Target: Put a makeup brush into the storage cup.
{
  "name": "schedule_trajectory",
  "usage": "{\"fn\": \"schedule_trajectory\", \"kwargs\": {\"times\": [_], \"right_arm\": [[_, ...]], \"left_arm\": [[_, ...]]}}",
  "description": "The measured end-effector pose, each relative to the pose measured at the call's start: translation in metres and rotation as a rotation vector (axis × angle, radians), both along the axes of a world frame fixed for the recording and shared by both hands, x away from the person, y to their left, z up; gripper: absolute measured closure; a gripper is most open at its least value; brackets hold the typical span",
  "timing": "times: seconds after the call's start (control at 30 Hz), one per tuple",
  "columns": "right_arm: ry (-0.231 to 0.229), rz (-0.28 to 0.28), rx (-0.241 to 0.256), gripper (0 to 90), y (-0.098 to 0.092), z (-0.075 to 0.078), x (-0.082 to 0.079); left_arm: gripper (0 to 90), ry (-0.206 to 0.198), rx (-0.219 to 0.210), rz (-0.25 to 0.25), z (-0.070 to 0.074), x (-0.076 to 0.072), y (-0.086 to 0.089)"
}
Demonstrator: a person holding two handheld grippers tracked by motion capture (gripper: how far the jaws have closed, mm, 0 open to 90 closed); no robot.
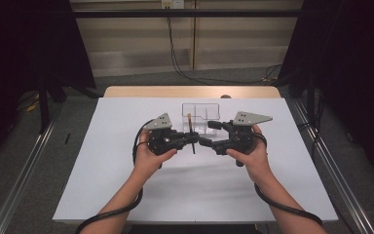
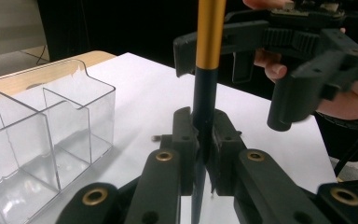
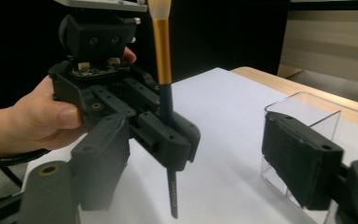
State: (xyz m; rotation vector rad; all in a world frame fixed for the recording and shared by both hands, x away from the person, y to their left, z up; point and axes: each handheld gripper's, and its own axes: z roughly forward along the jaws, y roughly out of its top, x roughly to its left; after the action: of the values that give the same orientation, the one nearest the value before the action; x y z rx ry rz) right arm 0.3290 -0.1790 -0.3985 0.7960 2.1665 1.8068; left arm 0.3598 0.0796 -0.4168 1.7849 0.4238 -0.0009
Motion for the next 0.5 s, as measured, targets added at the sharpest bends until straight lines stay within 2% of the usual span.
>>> {"fn": "schedule_trajectory", "kwargs": {"times": [0.2, 0.5], "right_arm": [[0.007, -0.001, -0.004, 38.7, 0.001, 0.006, 0.003], [0.009, 0.036, 0.005, 58.7, 0.011, 0.01, 0.006]], "left_arm": [[82.9, -0.003, 0.0, -0.002, 0.0, 0.0, -0.002], [82.9, -0.01, 0.014, -0.012, -0.001, -0.001, -0.004]]}}
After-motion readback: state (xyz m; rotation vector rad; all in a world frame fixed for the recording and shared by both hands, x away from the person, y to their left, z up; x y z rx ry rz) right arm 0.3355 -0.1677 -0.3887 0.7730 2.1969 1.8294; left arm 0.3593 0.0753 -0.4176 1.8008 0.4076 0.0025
